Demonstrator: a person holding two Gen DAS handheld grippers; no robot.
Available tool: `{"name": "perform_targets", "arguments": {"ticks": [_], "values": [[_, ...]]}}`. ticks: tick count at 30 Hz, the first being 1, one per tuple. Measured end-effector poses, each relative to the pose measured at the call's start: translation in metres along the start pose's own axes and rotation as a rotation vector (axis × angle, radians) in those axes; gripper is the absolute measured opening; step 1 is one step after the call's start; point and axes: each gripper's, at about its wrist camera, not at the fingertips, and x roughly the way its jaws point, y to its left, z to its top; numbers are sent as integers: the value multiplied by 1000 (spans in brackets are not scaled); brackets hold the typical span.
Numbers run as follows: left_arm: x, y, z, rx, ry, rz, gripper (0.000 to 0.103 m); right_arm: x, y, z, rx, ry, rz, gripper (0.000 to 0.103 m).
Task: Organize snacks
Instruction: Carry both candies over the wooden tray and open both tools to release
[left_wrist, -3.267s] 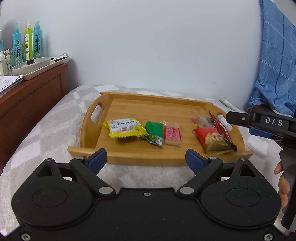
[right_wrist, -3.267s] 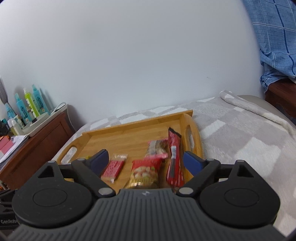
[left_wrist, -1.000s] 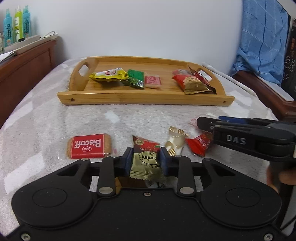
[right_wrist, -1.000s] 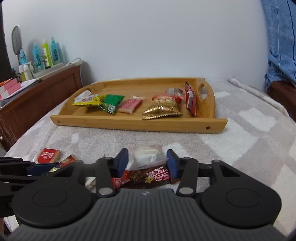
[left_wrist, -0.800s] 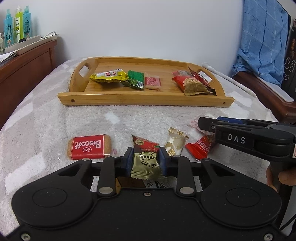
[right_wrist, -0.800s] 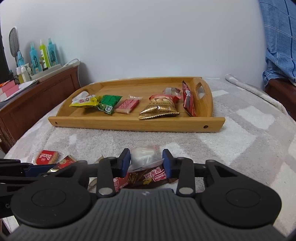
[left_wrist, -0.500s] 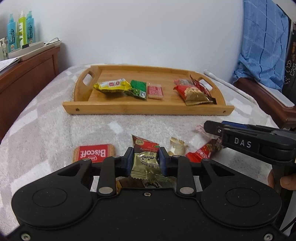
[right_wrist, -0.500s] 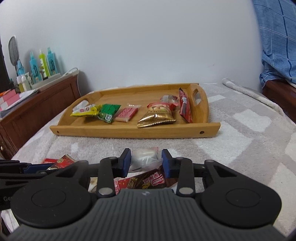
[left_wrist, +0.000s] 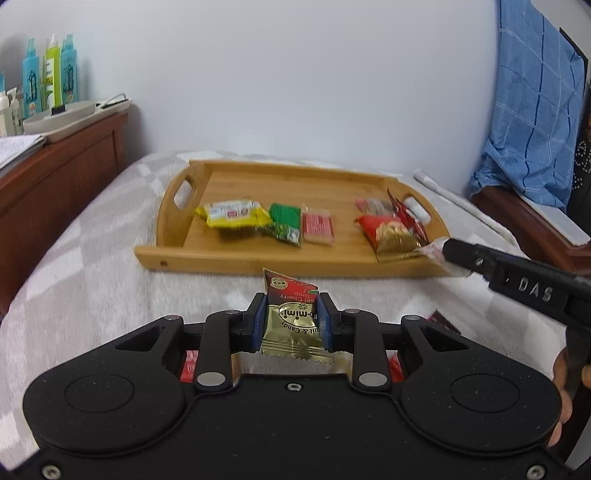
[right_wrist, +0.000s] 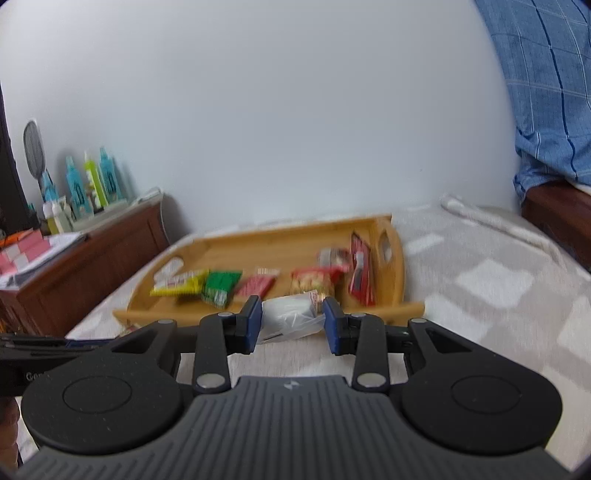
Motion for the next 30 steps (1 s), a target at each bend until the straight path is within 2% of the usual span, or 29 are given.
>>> {"name": "perform_targets", "arguments": {"ticks": [6, 13, 20, 25, 30], "values": [[11, 1, 27, 1, -26, 6, 27, 17, -22, 22, 84, -20, 15, 40], [31, 7, 63, -33, -51, 6, 27, 48, -30, 40, 74, -8, 27, 40], [66, 13, 92, -41, -41, 4, 27, 79, -33, 50, 60, 12, 41, 40], [99, 15, 107, -89, -20, -14, 27, 105, -40, 63, 64, 13, 26, 40], [132, 17, 120, -90, -16, -15, 27, 133, -51, 74, 83, 21, 12, 40]]}}
